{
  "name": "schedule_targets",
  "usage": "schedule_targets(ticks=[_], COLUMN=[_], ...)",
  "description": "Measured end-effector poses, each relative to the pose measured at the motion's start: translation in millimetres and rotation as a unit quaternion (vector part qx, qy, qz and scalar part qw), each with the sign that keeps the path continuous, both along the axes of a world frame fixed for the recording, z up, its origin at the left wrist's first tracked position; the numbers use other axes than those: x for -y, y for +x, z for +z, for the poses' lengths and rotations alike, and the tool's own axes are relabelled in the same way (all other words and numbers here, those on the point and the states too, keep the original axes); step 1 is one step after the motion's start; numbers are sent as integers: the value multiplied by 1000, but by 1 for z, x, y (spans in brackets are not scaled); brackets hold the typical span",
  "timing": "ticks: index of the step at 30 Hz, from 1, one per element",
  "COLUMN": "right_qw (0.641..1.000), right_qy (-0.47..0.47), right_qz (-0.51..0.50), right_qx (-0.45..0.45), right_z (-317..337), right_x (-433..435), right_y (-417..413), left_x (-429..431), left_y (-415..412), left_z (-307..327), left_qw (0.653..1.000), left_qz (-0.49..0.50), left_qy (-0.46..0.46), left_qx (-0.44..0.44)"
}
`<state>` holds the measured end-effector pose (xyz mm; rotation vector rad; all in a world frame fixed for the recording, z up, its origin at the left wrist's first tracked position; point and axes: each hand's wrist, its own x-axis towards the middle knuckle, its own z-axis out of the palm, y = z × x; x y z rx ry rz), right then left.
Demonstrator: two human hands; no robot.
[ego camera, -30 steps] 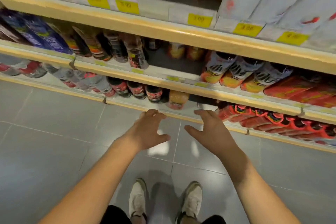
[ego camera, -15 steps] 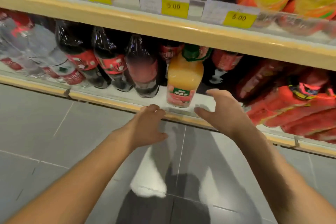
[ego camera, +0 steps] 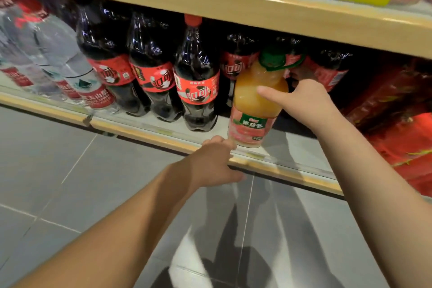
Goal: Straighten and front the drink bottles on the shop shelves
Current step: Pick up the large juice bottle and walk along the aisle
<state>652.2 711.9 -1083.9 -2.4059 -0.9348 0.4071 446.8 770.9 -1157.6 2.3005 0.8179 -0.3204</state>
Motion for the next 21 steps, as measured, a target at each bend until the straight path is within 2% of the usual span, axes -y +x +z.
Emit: schedule_targets(ticks=[3,8,14,18,21], right_qw=[999,992,999,992,987], right_qy=[-14,66,-3,97,139], right_qz=[11,1,27,57,67], right_qx=[-28,-105,-44,-61,-46], right_z=[-2,-7,-7,-11,-18], right_x=[-11,-20,-21,-5,6], right_y=[0,-6,-8,-6,0], left_x=[-1,-12,-16,-22,-29], left_y=[-9,-16,-15,-10,1], left_z=[-3,-2,-13,-24,-30], left_qw=[1000,999,993,981,958], left_qz=[1,35,79,130,190], left_qy=[-14,-32,-86,-139,-202], left_qx=[-9,-7,3,19,75])
